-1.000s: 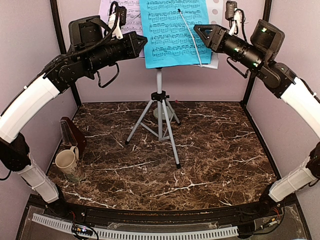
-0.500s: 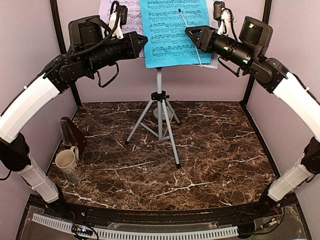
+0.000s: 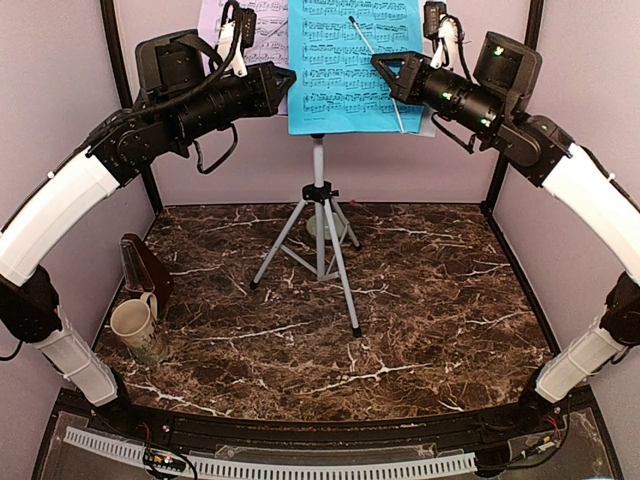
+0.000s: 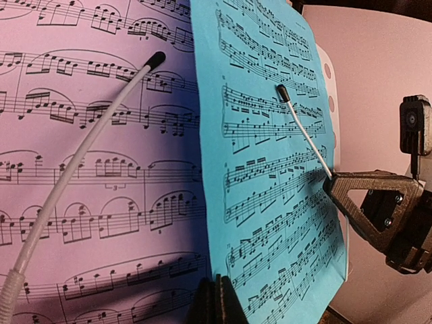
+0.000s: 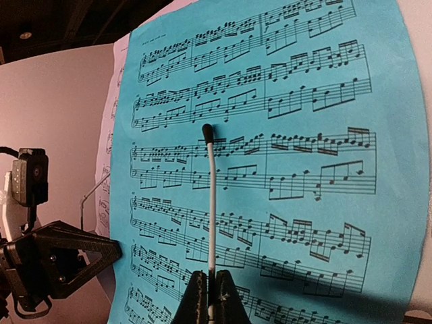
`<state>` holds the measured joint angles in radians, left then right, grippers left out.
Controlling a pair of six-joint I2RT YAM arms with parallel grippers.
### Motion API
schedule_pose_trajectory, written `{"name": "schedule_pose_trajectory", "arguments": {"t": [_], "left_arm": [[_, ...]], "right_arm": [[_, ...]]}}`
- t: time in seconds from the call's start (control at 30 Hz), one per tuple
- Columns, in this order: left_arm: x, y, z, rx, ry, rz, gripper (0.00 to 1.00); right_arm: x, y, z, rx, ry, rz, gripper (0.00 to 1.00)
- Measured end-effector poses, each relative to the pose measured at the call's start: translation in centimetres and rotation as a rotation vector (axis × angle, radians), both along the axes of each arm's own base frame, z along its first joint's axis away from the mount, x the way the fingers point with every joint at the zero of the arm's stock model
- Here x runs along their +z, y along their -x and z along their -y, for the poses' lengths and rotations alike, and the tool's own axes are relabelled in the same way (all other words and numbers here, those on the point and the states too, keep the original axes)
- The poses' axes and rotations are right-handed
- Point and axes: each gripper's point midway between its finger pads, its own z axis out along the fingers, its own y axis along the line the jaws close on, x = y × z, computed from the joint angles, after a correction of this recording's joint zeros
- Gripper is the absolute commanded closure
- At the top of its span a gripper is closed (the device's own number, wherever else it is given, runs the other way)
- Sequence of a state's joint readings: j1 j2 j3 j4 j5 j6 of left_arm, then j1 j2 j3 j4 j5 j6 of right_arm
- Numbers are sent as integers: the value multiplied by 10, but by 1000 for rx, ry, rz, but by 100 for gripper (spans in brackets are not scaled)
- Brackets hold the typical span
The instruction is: Set up the instrument practice props
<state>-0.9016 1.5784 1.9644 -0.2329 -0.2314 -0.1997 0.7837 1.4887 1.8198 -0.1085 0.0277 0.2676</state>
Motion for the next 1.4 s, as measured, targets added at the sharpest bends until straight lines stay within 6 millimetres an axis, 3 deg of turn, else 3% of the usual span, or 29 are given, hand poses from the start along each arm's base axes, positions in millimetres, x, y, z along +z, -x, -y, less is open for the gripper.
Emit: {"name": "schedule_pose_trajectory", "arguments": {"t": [0.4,0.9,1.23,1.4], "left_arm": [[0,-2,-1,15,-22,20,100],[-2,-16,17,19,-87,80,100],[19,-14,15,28,-101,152,100],[16,-18,19,29,-112,159,100]], "right_arm": [[0,-2,-1,-9,-13,38,100],[1,-1,-1,-6,-18,53,100],[1,0,-2,0,-17,57,100],[1,0,-2,1,-18,58,100]]}}
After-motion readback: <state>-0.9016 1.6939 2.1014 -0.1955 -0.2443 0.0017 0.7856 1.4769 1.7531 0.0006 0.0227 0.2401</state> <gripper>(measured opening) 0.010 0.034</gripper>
